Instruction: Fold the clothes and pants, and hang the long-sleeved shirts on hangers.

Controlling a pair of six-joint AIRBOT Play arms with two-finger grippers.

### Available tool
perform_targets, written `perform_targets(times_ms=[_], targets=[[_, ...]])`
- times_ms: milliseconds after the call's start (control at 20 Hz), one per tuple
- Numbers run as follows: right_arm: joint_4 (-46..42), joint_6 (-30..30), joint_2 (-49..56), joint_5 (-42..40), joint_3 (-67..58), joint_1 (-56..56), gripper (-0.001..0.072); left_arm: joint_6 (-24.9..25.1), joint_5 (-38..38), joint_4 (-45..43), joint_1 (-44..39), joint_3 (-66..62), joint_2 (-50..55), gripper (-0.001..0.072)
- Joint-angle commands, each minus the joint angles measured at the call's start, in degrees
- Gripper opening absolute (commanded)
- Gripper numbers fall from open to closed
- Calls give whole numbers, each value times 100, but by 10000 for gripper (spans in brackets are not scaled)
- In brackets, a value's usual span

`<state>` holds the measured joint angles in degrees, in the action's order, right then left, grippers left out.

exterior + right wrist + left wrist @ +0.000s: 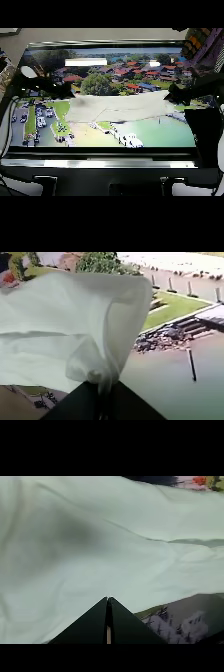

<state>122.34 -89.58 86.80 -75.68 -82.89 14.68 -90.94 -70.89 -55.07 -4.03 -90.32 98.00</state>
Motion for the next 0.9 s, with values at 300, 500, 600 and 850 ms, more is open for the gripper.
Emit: perform_targets(times_ms=[300,500,600,850], targets=[[-321,1123,-990,-1427,-1108,0,33,-146,2951,2557,-2439,496,977,17],[-326,1213,-1274,-1565,-1108,0,33,-153,3178,2927,-3036,-11,1539,17],[-328,1248,-1357,-1596,-1108,0,33,-168,3171,3117,-3268,-369,1853,17],[-275,1272,-1394,-1331,-1108,0,33,-485,3200,3224,-3783,-898,2396,17]])
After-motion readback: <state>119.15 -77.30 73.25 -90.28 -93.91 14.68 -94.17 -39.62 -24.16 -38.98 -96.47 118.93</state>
